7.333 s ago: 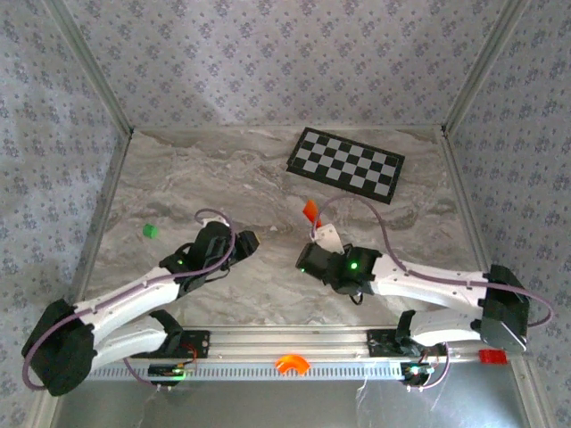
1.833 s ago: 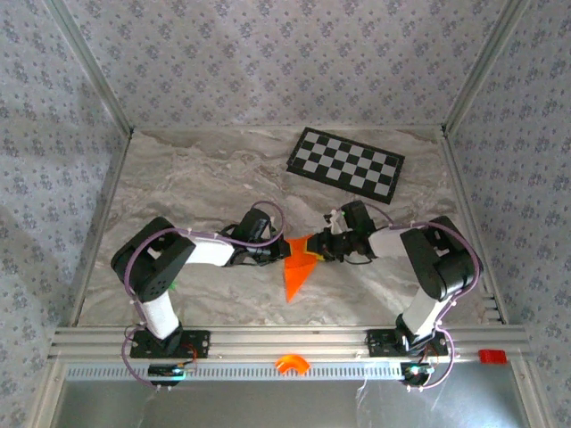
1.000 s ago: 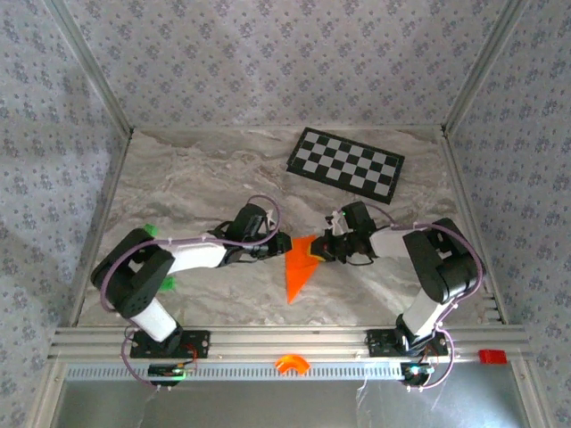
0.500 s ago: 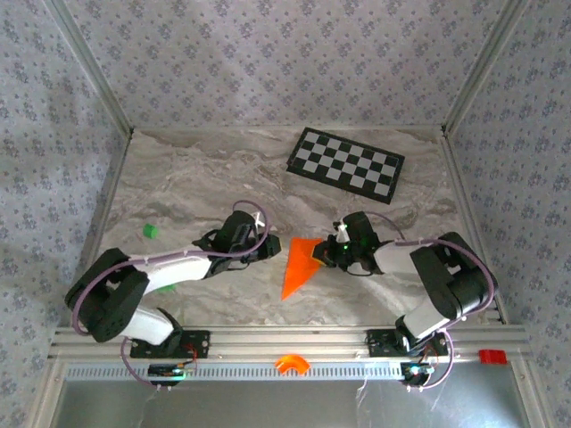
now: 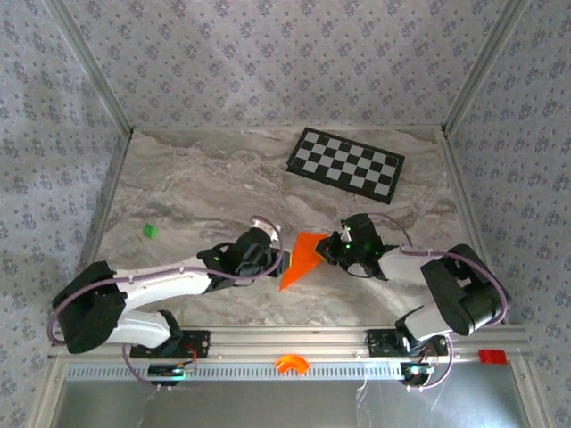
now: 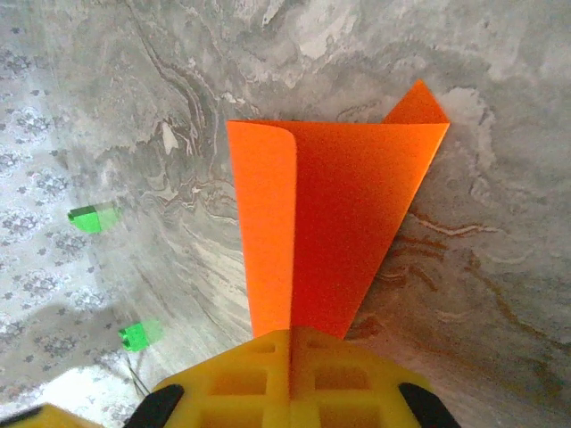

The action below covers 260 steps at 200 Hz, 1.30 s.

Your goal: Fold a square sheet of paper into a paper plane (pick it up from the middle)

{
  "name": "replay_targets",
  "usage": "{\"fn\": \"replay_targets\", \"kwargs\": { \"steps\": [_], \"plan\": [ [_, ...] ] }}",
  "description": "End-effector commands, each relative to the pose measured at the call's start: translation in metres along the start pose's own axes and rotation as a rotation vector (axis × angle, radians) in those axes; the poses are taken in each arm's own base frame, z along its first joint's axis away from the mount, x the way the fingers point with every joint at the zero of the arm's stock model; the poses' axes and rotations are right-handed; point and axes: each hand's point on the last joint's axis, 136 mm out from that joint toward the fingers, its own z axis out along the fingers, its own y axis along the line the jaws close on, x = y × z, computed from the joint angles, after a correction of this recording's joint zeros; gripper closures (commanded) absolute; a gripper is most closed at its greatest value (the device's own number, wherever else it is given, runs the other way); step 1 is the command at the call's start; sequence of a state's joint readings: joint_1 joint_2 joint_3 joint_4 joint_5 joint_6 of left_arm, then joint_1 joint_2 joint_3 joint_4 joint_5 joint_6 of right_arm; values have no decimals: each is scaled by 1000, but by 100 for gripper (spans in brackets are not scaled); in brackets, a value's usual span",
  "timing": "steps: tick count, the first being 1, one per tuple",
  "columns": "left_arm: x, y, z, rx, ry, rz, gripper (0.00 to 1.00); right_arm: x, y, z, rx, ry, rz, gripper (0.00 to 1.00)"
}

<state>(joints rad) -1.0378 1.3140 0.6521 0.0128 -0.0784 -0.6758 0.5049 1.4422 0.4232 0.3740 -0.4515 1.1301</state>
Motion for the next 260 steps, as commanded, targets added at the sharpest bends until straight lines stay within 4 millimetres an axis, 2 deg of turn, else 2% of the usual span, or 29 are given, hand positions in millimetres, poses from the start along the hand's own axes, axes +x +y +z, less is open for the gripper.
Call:
{"fn": "replay_targets", "kwargs": {
  "steps": [1, 36, 76, 151, 260],
  "plan": [
    [6, 0, 0, -151, 16, 214, 64, 1, -1, -2, 16, -8, 26, 100],
    [25, -21, 16, -242, 82, 409, 62, 1, 2, -2, 15, 1, 21, 100],
    [36, -28, 32, -346, 132, 545, 60, 0, 3, -2, 13, 4, 29, 100],
    [57, -21, 44, -472, 194, 672, 60, -1, 9, -2, -13, 11, 49, 100],
    [54, -9, 45, -575, 164, 708, 73, -1, 11, -2, -17, 20, 55, 100]
  ]
}}
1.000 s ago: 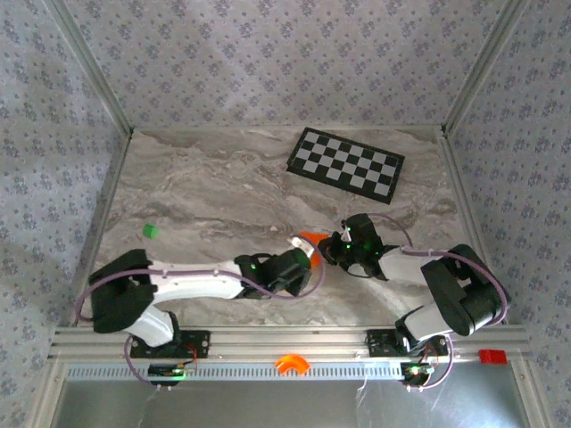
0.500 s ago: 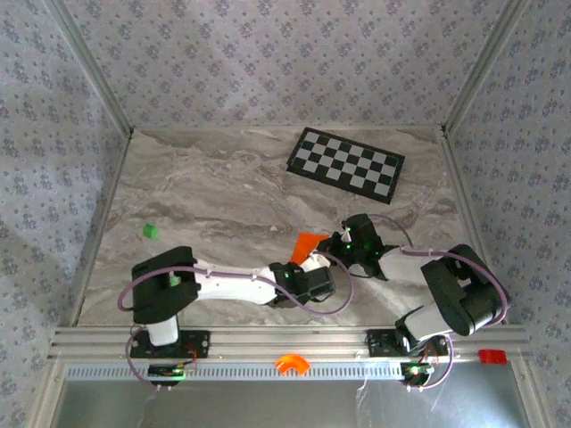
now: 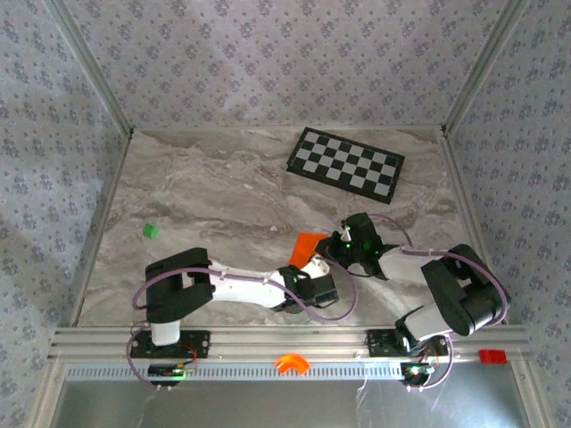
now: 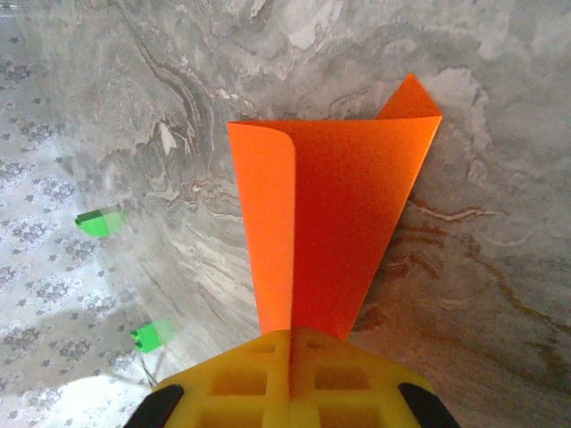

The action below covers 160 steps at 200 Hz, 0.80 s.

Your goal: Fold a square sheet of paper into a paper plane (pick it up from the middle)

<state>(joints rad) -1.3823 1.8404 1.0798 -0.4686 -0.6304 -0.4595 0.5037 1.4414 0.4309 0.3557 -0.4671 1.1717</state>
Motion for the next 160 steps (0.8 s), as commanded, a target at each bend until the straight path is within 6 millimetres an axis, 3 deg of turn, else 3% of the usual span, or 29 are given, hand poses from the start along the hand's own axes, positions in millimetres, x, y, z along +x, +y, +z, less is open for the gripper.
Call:
{"fn": "replay_targets", "kwargs": {
  "steps": [1, 83, 160],
  "plan": [
    [-3, 4, -3, -43, -7, 10, 73, -3, 11, -2, -18, 4, 9, 100],
    [-1, 4, 0, -50, 1, 7, 80, -4, 10, -2, -17, 1, 9, 100],
    [0, 6, 1, -61, -2, -17, 80, -4, 10, -2, -17, 3, 10, 100]
  ]
}}
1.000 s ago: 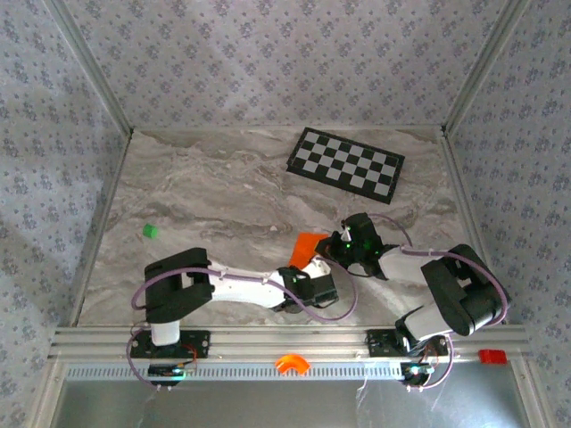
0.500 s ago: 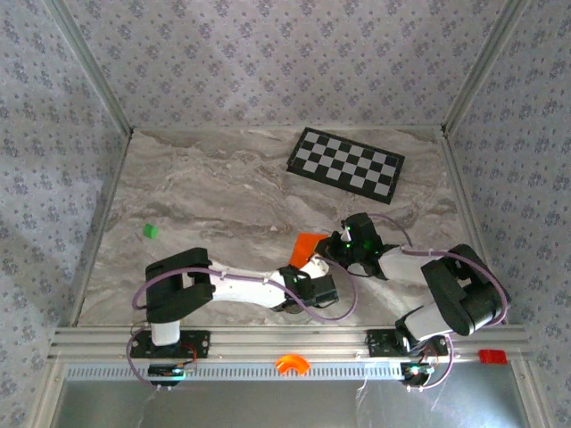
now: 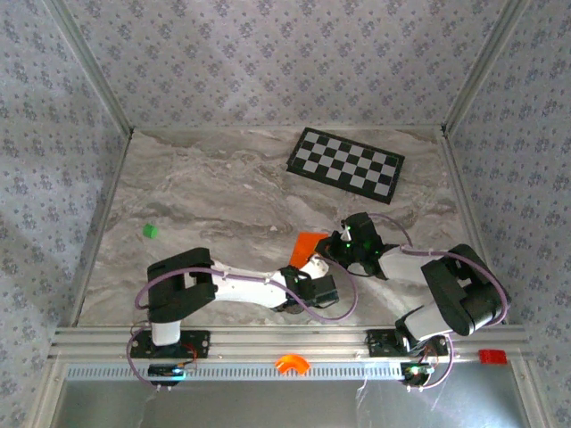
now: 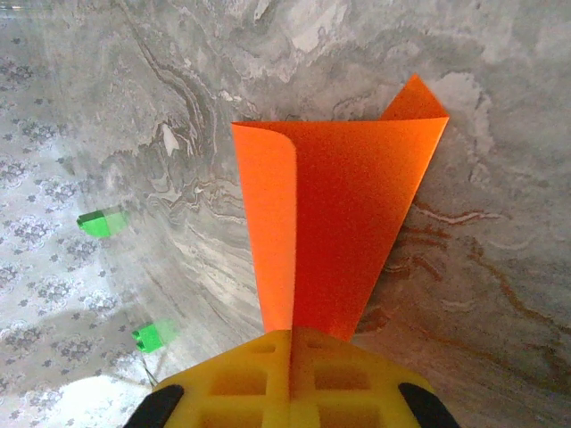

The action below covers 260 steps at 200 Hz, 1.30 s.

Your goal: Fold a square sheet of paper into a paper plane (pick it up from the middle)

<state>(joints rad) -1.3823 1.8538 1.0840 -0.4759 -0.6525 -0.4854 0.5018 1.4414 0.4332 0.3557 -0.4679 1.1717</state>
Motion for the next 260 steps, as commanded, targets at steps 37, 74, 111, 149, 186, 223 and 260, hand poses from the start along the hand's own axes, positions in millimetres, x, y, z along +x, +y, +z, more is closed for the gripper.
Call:
{"fn": "replay_targets", "kwargs": {
  "steps": [37, 74, 111, 149, 186, 223, 260],
  "plan": [
    [1, 5, -1, -41, -4, -11, 86, -2, 9, -1, -14, 5, 10, 100],
    [1, 5, -1, -36, -7, -18, 93, -2, 10, -1, -16, 6, 8, 100],
    [1, 6, -1, -22, -13, -53, 98, -2, 13, -2, -26, 9, -1, 100],
    [0, 10, -1, -9, -19, -83, 92, -3, 11, -5, -16, 1, -6, 100],
    [1, 9, 0, -10, -12, -79, 86, -3, 12, -4, -20, 3, -4, 100],
    [-4, 8, -1, -7, -15, -75, 91, -2, 10, -4, -16, 5, -3, 100],
    [-6, 4, -3, 15, -24, -82, 96, -1, 8, -3, -11, 7, 0, 100]
  ]
}}
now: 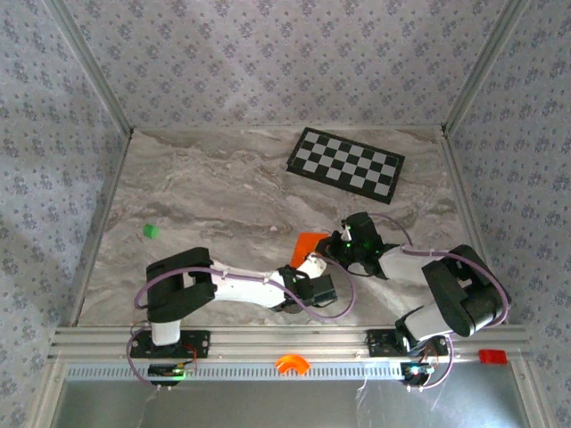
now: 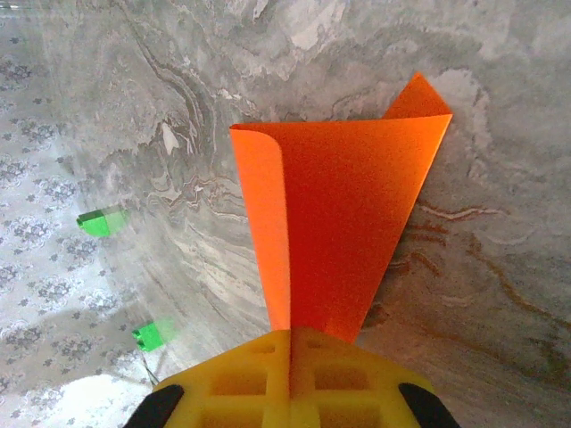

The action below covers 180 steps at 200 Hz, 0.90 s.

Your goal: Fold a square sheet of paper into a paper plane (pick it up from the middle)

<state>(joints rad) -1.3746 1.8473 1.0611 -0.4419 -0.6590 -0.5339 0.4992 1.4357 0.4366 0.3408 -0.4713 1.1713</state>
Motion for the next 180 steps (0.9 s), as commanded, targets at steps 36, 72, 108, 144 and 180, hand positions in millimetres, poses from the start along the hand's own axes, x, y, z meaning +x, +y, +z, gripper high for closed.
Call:
{"fn": "replay_targets", "kwargs": {
  "steps": [36, 72, 108, 144, 180],
  "plan": [
    [-4, 0, -3, 42, -3, -57, 99, -1, 8, -3, -5, 11, -26, 90],
    [2, 1, 2, 124, 14, -145, 98, -10, -13, -21, 126, -10, -60, 69],
    [3, -2, 6, 199, 37, -195, 95, -19, -27, -43, 195, -34, -78, 64],
    [7, -5, 13, 267, 76, -242, 91, -18, -38, -52, 222, -39, -80, 64],
    [7, -5, 14, 311, 88, -273, 89, -14, -21, -48, 121, -21, -101, 62]
  ]
}}
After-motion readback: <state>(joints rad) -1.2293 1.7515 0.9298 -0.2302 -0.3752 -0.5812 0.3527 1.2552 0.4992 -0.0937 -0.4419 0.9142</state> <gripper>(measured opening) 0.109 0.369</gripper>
